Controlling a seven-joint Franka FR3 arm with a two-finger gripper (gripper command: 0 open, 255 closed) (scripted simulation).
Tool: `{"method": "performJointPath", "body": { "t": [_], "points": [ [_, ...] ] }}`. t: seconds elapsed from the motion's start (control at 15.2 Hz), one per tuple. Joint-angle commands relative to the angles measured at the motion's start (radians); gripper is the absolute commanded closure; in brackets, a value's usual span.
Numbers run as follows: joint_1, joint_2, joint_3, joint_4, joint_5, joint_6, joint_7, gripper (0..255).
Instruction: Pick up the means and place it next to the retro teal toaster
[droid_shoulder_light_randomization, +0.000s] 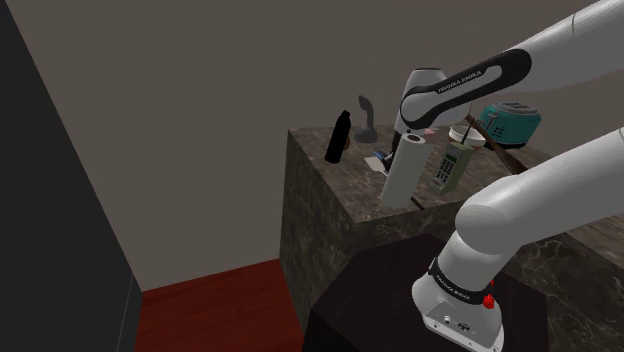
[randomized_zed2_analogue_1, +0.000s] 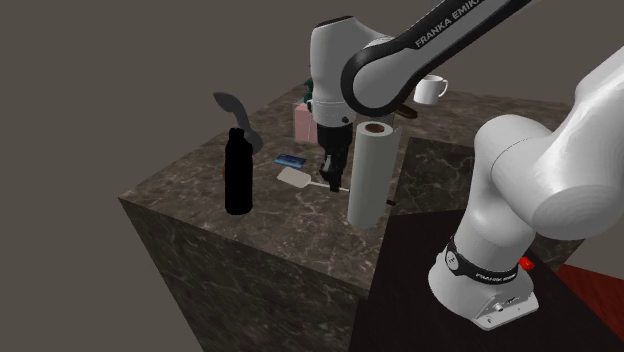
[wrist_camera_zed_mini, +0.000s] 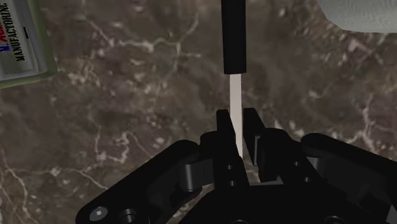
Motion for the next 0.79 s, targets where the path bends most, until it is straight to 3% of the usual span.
{"method": "performJointPath", "body": {
  "t": [0.0, 0.33, 0.73],
  "points": [
    [0.0, 0.0, 0.0, 0.0, 0.0, 0.0, 0.0, 255],
    [0.0, 0.0, 0.0, 0.0, 0.0, 0.0, 0.0, 255],
    [-0.002, -0.062, 0.02, 0.045, 0.009, -0.107, 0.002, 255]
  ]
}}
